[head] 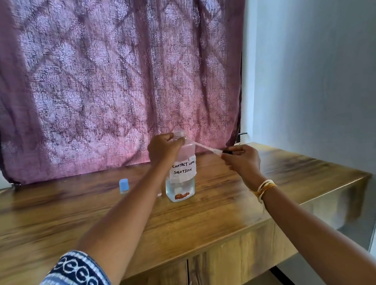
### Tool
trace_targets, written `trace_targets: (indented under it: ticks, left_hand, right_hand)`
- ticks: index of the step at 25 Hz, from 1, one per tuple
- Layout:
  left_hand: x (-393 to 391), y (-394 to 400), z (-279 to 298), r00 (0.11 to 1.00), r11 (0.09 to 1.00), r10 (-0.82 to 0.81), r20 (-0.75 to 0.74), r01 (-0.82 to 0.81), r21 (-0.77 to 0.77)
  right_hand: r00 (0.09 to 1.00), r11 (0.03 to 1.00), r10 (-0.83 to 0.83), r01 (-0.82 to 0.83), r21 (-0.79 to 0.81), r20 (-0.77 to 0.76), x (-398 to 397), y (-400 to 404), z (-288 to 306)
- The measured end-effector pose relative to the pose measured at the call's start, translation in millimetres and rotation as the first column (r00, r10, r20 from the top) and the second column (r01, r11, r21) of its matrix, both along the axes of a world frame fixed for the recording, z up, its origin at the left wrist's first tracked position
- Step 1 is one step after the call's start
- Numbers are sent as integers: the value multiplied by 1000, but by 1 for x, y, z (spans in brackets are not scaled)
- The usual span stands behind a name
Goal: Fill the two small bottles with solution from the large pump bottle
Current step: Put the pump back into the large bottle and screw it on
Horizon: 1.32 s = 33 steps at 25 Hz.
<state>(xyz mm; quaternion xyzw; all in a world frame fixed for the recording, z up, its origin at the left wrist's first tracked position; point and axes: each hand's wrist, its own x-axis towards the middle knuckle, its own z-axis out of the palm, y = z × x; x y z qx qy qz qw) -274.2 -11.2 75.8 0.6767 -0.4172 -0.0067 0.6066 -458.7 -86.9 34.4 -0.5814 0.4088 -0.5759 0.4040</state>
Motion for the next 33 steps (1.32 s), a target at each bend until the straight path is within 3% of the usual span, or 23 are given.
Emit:
trace_targets:
  ticks: [3, 8, 14, 20, 29, 33]
  left_hand:
    - [3, 18, 6, 997, 999, -37, -70, 38, 5]
    - [15, 53, 12, 993, 999, -39, -111, 40, 7]
    - [18, 66, 9, 996, 998, -39, -74, 43, 55]
    - [15, 59, -5, 947, 992, -122, -296, 108, -62]
    - [25, 61, 2, 931, 976, -205, -303, 217, 6]
    - [25, 65, 8, 919, 961, -239, -312, 269, 56]
  right_hand:
    - [998, 997, 22, -17, -81, 57, 3, 13, 29]
    - [980, 989, 138, -129, -73, 145, 14, 18, 78]
    - [905, 967, 252, -220, -130, 341, 37, 27, 122]
    - [955, 909, 222, -129, -397, 198, 58, 29, 170]
    - [941, 865, 308, -215, -453, 141, 100, 48, 226]
    - [965, 845, 251, -180, -504, 76, 118, 56, 230]
